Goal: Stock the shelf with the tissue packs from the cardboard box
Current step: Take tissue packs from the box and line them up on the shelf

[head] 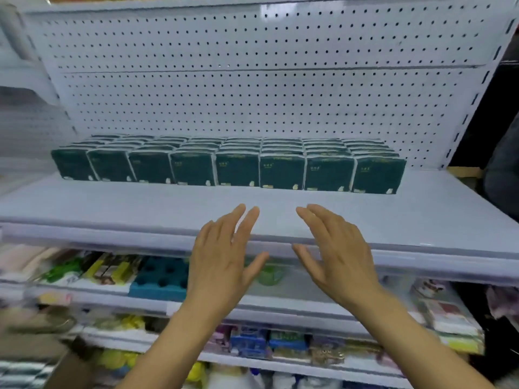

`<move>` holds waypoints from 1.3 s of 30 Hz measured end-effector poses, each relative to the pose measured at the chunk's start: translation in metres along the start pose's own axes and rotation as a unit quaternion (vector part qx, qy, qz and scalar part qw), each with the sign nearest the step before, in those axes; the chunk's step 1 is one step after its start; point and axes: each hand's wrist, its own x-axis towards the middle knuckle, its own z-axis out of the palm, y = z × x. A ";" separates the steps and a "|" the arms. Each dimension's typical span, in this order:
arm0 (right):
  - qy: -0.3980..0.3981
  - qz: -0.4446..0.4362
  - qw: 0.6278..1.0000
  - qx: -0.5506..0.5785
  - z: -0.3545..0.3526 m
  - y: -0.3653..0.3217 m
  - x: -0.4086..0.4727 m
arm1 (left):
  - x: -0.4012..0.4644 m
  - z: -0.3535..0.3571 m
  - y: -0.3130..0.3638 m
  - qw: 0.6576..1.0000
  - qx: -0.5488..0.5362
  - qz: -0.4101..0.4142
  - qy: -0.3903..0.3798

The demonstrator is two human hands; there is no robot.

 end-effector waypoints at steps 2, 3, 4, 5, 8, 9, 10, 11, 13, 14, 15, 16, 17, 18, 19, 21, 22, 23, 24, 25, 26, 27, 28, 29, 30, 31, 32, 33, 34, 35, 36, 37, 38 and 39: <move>-0.011 -0.031 0.999 0.014 0.010 -0.031 -0.005 | -0.032 -0.015 -0.020 0.999 0.029 -0.030 -0.013; -0.018 -0.046 0.999 0.022 0.016 -0.048 -0.006 | -0.047 -0.022 -0.031 0.998 0.045 -0.048 -0.024; -0.026 -0.059 0.998 0.028 0.022 -0.064 -0.007 | -0.062 -0.030 -0.044 0.995 0.061 -0.065 -0.035; -0.033 -0.070 0.996 0.033 0.029 -0.081 -0.008 | -0.076 -0.036 -0.057 0.993 0.075 -0.080 -0.044; -0.058 -0.101 0.992 0.043 0.051 -0.137 -0.007 | -0.116 -0.060 -0.099 0.985 0.104 -0.119 -0.065; -0.068 -0.108 0.991 0.045 0.057 -0.157 -0.006 | -0.129 -0.069 -0.113 0.982 0.114 -0.131 -0.071; -0.077 -0.115 0.989 0.046 0.064 -0.177 -0.005 | -0.143 -0.078 -0.129 0.979 0.125 -0.141 -0.079; -0.085 -0.120 0.988 0.049 0.071 -0.198 -0.004 | -0.156 -0.087 -0.146 0.976 0.135 -0.147 -0.088; -0.096 -0.131 0.985 0.061 0.084 -0.241 -0.003 | -0.183 -0.109 -0.181 0.971 0.144 -0.155 -0.112; -0.097 -0.135 0.984 0.068 0.091 -0.263 -0.003 | -0.197 -0.121 -0.199 0.968 0.149 -0.161 -0.124; -0.098 -0.137 0.983 0.075 0.098 -0.286 -0.005 | -0.211 -0.132 -0.217 0.965 0.155 -0.166 -0.132; -0.102 -0.137 0.982 0.079 0.105 -0.308 -0.007 | -0.225 -0.144 -0.234 0.962 0.159 -0.172 -0.139; -0.111 -0.136 0.981 0.083 0.112 -0.331 -0.009 | -0.239 -0.155 -0.252 0.959 0.160 -0.179 -0.150; -0.121 -0.137 0.979 0.086 0.120 -0.354 -0.013 | -0.254 -0.166 -0.270 0.956 0.159 -0.185 -0.163; -0.129 -0.140 0.978 0.088 0.128 -0.376 -0.016 | -0.269 -0.175 -0.289 0.952 0.160 -0.190 -0.179; -0.147 -0.146 0.974 0.093 0.148 -0.415 -0.023 | -0.301 -0.191 -0.326 0.943 0.164 -0.206 -0.204; -0.159 -0.143 0.972 0.097 0.157 -0.433 -0.027 | -0.316 -0.197 -0.343 0.939 0.162 -0.217 -0.212; -0.170 -0.136 0.970 0.104 0.165 -0.449 -0.032 | -0.331 -0.204 -0.358 0.936 0.156 -0.230 -0.217; -0.180 -0.130 0.969 0.112 0.174 -0.464 -0.038 | -0.345 -0.209 -0.371 0.933 0.149 -0.243 -0.222; -0.190 -0.123 0.966 0.121 0.183 -0.477 -0.045 | -0.358 -0.212 -0.384 0.929 0.144 -0.254 -0.229; -0.201 -0.116 0.964 0.129 0.191 -0.490 -0.051 | -0.370 -0.214 -0.395 0.925 0.140 -0.260 -0.240; -0.215 -0.113 0.961 0.135 0.201 -0.500 -0.057 | -0.381 -0.213 -0.405 0.921 0.134 -0.265 -0.252; -0.233 -0.114 0.956 0.139 0.212 -0.509 -0.063 | -0.392 -0.212 -0.415 0.918 0.127 -0.271 -0.261; -0.257 -0.116 0.949 0.138 0.223 -0.517 -0.068 | -0.401 -0.209 -0.424 0.913 0.119 -0.281 -0.273; -0.284 -0.118 0.942 0.134 0.234 -0.524 -0.072 | -0.410 -0.205 -0.433 0.906 0.110 -0.292 -0.285; -0.310 -0.120 0.935 0.127 0.246 -0.531 -0.074 | -0.417 -0.200 -0.442 0.898 0.102 -0.305 -0.300; -0.331 -0.122 0.928 0.122 0.258 -0.536 -0.076 | -0.424 -0.194 -0.450 0.890 0.095 -0.317 -0.315; -0.347 -0.123 0.922 0.120 0.269 -0.541 -0.076 | -0.431 -0.187 -0.458 0.882 0.086 -0.329 -0.326; -0.361 -0.124 0.916 0.118 0.280 -0.545 -0.076 | -0.437 -0.181 -0.467 0.876 0.076 -0.339 -0.335; -0.375 -0.126 0.911 0.115 0.292 -0.550 -0.074 | -0.443 -0.174 -0.476 0.869 0.064 -0.352 -0.343; -0.388 -0.130 0.906 0.111 0.304 -0.554 -0.071 | -0.449 -0.166 -0.485 0.861 0.051 -0.366 -0.351; -0.402 -0.133 0.900 0.107 0.317 -0.559 -0.067 | -0.454 -0.159 -0.495 0.851 0.033 -0.382 -0.360; -0.417 -0.135 0.892 0.106 0.332 -0.565 -0.062 | -0.458 -0.150 -0.507 0.841 0.014 -0.396 -0.368; -0.431 -0.135 0.886 0.107 0.347 -0.570 -0.057 | -0.462 -0.141 -0.518 0.834 -0.004 -0.407 -0.374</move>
